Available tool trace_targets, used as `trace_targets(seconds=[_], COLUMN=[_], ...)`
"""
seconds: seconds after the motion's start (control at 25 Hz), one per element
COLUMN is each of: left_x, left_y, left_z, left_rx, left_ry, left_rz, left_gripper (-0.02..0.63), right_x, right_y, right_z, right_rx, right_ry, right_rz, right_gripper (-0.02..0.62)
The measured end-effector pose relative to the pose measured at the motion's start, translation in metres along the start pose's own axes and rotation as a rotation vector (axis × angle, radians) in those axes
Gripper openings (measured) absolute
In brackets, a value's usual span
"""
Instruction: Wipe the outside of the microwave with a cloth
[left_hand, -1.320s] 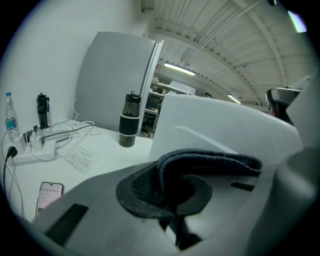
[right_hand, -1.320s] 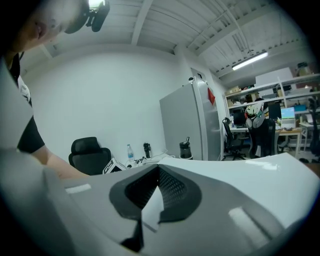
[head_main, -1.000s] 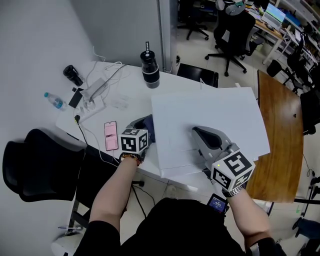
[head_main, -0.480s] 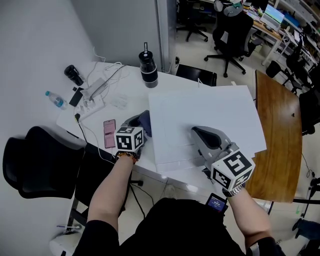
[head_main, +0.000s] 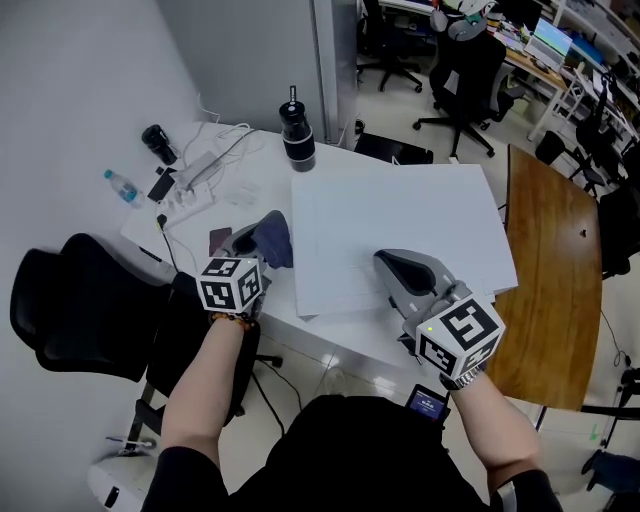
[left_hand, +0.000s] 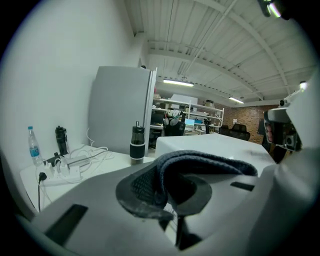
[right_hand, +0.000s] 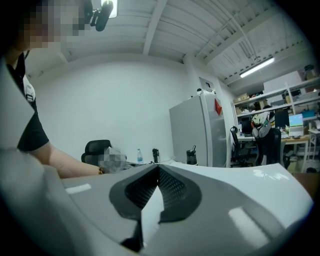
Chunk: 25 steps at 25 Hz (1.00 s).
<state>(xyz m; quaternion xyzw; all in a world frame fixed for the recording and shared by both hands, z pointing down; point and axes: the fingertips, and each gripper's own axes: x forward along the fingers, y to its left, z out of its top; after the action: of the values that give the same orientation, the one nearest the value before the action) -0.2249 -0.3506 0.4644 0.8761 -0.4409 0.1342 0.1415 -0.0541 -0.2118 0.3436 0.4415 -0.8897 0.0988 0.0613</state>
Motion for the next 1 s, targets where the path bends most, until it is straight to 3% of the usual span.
trace_targets(seconds=[0.24, 0.4, 0.64, 0.84, 1.0], left_x=[-0.062, -0.101, -0.147, -0.171, -0.184], left_y=[-0.030, -0.075, -0.160, -0.237, -0.299], left_z=[0.045, 0.072, 0.090, 0.085, 0.074], left_rx=[0.080, 0.143, 0.214, 0.219, 0.246], left_ry=[-0.106, -0.162, -0.198, -0.188, -0.173], left_rz=[0.037, 0.024, -0.075, -0.218, -0.316], left_gripper=[0.031, 0.031, 0.031, 0.031, 0.032], right_x=[-0.036, -0.068, -0.107, -0.138, -0.163], right_y=[0.019, 0.029, 0.066, 0.103, 0.122], right_z=[0.007, 0.016, 0.028, 0.028, 0.019], right_rx=[-0.027, -0.047, -0.131, -0.224, -0.301], right_ry=[-0.038, -0.070, -0.098, -0.089, -0.063], right_rz=[0.054, 0.083, 0.201, 0.362, 0.428], right_gripper=[0.002, 0.004, 0.117, 0.260, 0.343])
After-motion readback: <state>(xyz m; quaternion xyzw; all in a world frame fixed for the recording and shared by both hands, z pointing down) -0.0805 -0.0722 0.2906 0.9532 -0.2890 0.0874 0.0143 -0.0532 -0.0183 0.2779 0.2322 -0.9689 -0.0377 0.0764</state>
